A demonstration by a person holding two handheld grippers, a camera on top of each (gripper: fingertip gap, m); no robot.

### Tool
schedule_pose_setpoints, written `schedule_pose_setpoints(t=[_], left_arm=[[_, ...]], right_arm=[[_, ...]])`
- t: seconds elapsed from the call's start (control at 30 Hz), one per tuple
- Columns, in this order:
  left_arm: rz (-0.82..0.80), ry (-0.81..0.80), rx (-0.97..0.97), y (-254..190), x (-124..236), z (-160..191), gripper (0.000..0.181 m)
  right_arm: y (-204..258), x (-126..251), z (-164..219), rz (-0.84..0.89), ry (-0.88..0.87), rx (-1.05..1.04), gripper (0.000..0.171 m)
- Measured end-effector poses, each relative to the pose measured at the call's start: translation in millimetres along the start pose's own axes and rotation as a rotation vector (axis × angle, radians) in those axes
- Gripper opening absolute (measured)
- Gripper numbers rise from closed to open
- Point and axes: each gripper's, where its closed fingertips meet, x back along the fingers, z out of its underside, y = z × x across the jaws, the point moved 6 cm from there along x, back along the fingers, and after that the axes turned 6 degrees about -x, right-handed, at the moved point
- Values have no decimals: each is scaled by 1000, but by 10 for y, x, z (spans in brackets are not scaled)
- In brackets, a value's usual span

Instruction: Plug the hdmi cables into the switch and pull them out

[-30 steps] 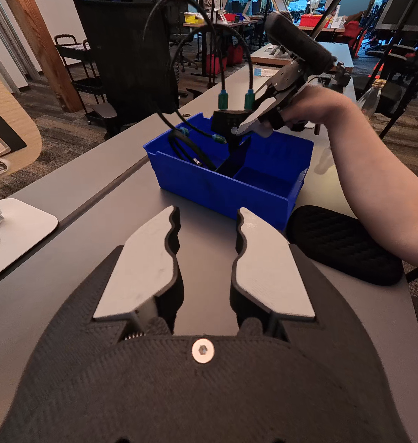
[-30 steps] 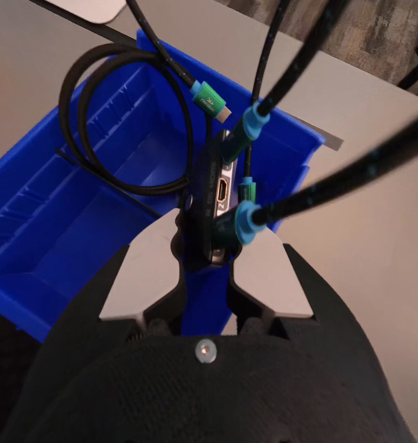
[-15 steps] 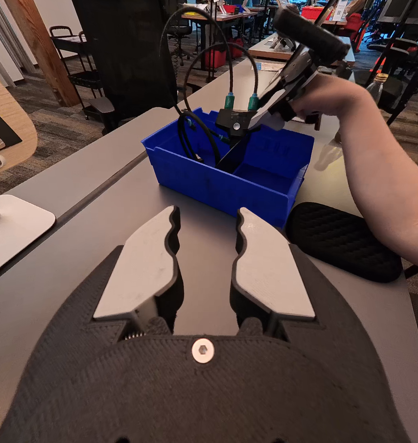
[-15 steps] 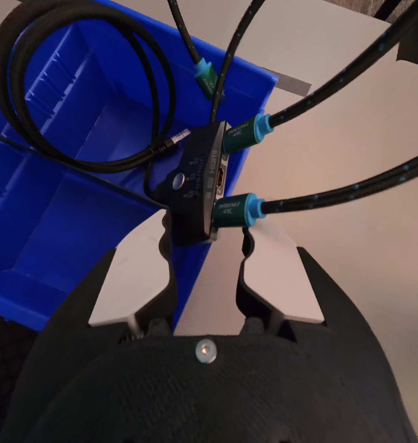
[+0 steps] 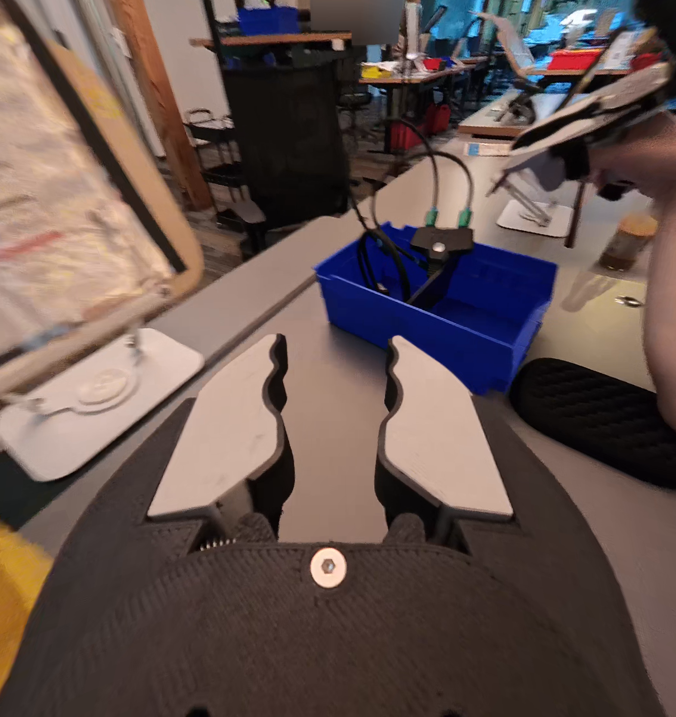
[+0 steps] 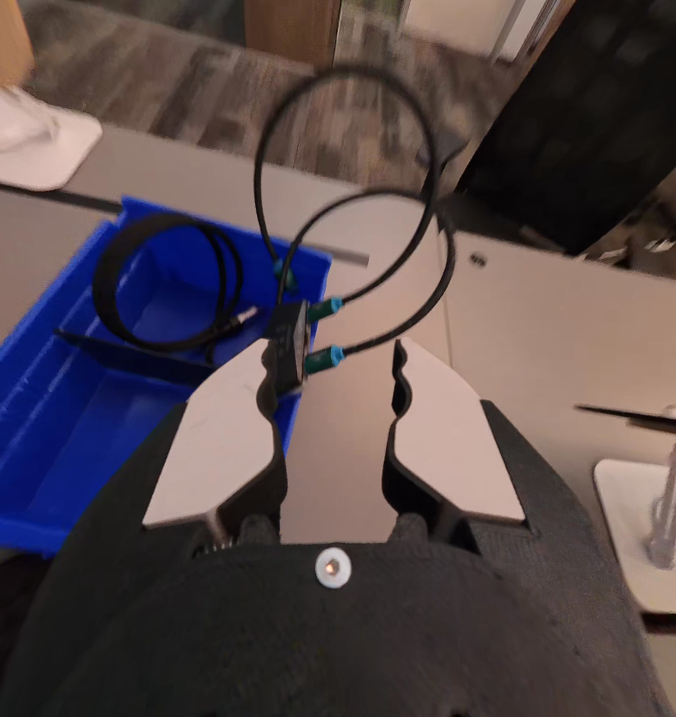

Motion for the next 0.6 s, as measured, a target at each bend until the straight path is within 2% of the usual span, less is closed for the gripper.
schedule_pose_setpoints(t=[0.17,0.23,0.3,0.47,0.53,0.6], left_arm=[[-291,52,-16,610,830,-108,66],[-414,118,-35,855,1149,2,74],[-428,201,-46,1001,1364,179,81],[-344,371,-94,1201,1601,711,73],[-319,477,-61,1278,1630,969,58],[-316,585,-35,1363,1644,1202,56]], right_arm=[[280,389,-502,2,-380,55,59],[420,506,-637,-17,-499,65,57],[566,566,-711,-44,-570,93,54],[802,470,-747,-47,-542,184,52],[865,392,-735,-53,-507,211,52],[912,326,-727,-57,-482,228,52]])
